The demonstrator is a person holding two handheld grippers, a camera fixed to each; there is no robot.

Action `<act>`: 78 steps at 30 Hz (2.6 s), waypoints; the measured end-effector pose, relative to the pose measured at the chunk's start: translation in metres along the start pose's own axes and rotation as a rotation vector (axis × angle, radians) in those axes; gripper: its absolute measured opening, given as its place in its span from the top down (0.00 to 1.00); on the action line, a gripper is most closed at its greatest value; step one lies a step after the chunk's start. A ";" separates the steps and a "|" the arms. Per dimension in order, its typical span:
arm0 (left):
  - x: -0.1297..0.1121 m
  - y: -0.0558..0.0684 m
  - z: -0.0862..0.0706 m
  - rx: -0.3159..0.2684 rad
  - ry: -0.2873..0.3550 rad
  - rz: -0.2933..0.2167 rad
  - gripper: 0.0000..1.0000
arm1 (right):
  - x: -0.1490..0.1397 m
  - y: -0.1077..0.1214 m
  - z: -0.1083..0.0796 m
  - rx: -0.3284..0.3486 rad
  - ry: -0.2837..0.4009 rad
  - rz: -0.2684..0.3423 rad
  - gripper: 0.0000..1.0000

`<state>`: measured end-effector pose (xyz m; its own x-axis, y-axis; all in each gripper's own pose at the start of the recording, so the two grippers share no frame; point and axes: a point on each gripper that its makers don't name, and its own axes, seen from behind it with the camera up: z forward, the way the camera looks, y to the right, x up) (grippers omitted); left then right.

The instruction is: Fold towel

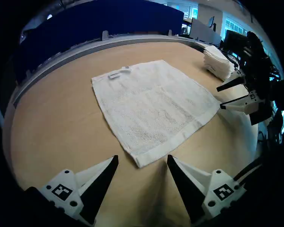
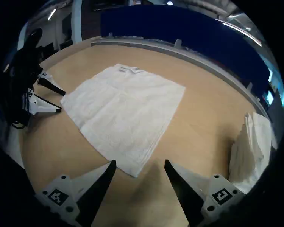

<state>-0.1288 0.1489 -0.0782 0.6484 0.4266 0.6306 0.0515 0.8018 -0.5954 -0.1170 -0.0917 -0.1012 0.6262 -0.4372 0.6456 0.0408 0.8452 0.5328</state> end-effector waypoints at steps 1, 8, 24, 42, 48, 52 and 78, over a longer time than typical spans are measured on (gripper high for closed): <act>0.000 0.000 0.000 0.000 -0.001 0.002 0.04 | -0.001 0.000 0.000 0.002 -0.002 0.000 0.04; -0.001 0.000 -0.001 0.009 -0.010 0.008 0.12 | -0.006 -0.004 0.001 0.020 -0.007 0.010 0.25; -0.005 0.001 -0.004 0.037 -0.051 0.017 0.40 | -0.015 -0.009 0.002 0.040 -0.023 0.017 0.47; -0.007 -0.002 -0.005 0.065 -0.071 -0.006 0.74 | -0.015 -0.018 0.003 0.058 -0.019 -0.027 0.72; -0.008 -0.009 -0.005 0.084 -0.072 -0.034 0.88 | -0.015 -0.018 0.003 0.065 -0.020 -0.017 0.77; -0.008 -0.007 -0.005 0.094 -0.074 -0.039 0.92 | -0.015 -0.019 0.002 0.063 -0.023 -0.028 0.83; 0.018 0.003 -0.046 0.063 -0.022 -0.130 0.93 | 0.034 -0.012 -0.035 0.054 0.060 -0.017 0.87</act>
<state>-0.0817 0.1402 -0.0916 0.6223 0.3260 0.7117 0.0856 0.8754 -0.4758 -0.0690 -0.1062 -0.1045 0.6710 -0.4307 0.6035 0.0106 0.8195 0.5730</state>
